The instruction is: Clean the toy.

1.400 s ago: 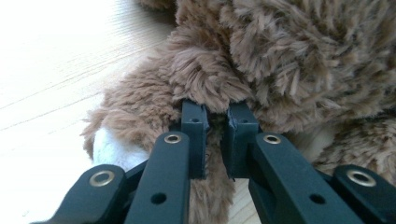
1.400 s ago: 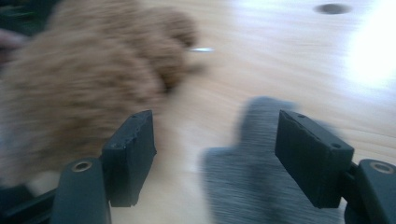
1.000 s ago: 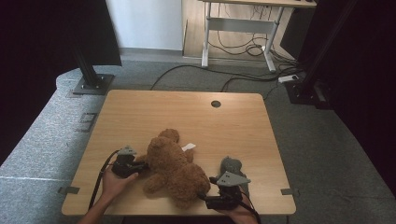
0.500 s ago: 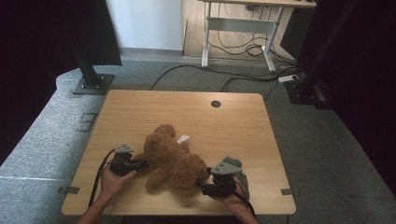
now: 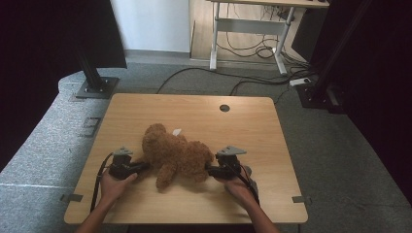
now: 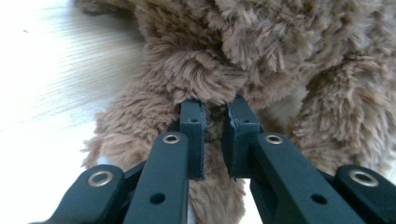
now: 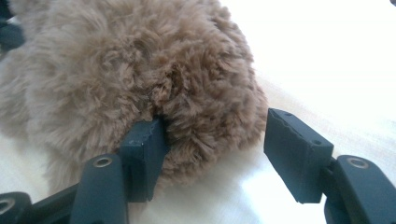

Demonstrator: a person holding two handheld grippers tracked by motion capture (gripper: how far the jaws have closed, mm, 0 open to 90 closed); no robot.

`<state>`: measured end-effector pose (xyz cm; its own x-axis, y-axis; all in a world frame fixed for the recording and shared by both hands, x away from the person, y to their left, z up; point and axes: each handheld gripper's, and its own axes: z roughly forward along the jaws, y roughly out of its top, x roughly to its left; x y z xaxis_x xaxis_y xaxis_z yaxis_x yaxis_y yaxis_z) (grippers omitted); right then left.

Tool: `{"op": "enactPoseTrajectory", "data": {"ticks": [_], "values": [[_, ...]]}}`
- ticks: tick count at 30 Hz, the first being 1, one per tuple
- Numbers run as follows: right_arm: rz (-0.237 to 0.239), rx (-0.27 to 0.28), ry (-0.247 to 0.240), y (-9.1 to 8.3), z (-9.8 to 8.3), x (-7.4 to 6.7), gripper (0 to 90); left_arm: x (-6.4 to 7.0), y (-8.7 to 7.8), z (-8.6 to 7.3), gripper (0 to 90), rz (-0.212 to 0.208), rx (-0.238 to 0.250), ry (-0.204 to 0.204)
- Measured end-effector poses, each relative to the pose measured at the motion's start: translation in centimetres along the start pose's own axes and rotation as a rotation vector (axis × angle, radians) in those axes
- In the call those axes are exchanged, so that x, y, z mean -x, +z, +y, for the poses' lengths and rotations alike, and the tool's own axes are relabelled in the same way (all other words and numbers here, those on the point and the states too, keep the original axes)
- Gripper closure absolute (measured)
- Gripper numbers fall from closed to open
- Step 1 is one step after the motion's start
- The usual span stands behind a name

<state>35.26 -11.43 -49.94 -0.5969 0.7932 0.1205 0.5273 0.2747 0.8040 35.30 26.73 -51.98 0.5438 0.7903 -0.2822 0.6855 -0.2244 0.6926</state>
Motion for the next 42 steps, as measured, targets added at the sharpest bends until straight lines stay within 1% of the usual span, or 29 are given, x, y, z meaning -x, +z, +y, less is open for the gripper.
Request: {"op": "enactPoseTrajectory", "data": {"ticks": [2,4,7,9,12,19,22,25,26,28,30,33,37,39,42], "values": [[-0.009,-0.002,0.009,0.8,0.7,0.5,38.8,-0.4,0.0,0.2,79.0,0.003,0.001,-0.009],[-0.016,-0.001,0.017,1.7,1.4,1.0,39.0,-0.7,0.1,0.5,78.6,0.021,0.004,-0.011],[-0.031,-0.003,0.033,2.9,2.4,1.6,39.3,-1.2,0.3,1.0,78.5,0.033,0.002,-0.019],[-0.042,-0.005,0.037,3.6,3.0,2.0,39.3,-1.5,0.5,1.4,78.5,0.037,0.002,-0.023],[-0.05,-0.003,0.056,4.5,3.7,2.6,39.0,-2.0,0.7,1.9,78.2,0.037,0.001,-0.029],[-0.08,-0.01,0.108,6.0,4.2,4.0,38.2,-2.6,1.3,3.1,76.6,0.045,0.008,-0.04],[-0.089,-0.016,0.121,6.4,4.2,4.6,38.1,-2.7,1.4,3.4,76.0,0.051,0.011,-0.039],[-0.099,-0.022,0.134,6.6,4.0,4.9,37.5,-2.6,1.2,3.4,73.0,0.061,0.022,-0.032],[-0.104,-0.019,0.135,6.5,4.0,4.9,37.8,-2.5,1.0,3.4,70.7,0.066,0.028,-0.029],[-0.102,-0.001,0.14,6.0,4.1,4.8,37.5,-2.3,0.5,3.4,61.2,0.08,0.053,-0.018],[-0.089,0.043,0.144,5.1,4.3,4.6,36.9,-1.8,-0.3,3.5,51.4,0.104,0.075,0.008],[-0.064,0.092,0.146,3.5,4.6,4.3,36.6,-1.2,-1.2,3.5,41.5,0.112,0.098,0.023],[-0.031,0.128,0.14,1.3,4.4,3.8,36.1,-0.5,-2.5,3.2,35.6,0.106,0.125,0.043],[-0.022,0.137,0.132,0.2,3.9,3.7,35.9,-0.1,-3.1,2.8,34.2,0.093,0.133,0.049],[-0.012,0.153,0.127,-1.7,2.8,3.5,35.8,0.7,-3.7,2.2,33.2,0.077,0.139,0.074]]}}
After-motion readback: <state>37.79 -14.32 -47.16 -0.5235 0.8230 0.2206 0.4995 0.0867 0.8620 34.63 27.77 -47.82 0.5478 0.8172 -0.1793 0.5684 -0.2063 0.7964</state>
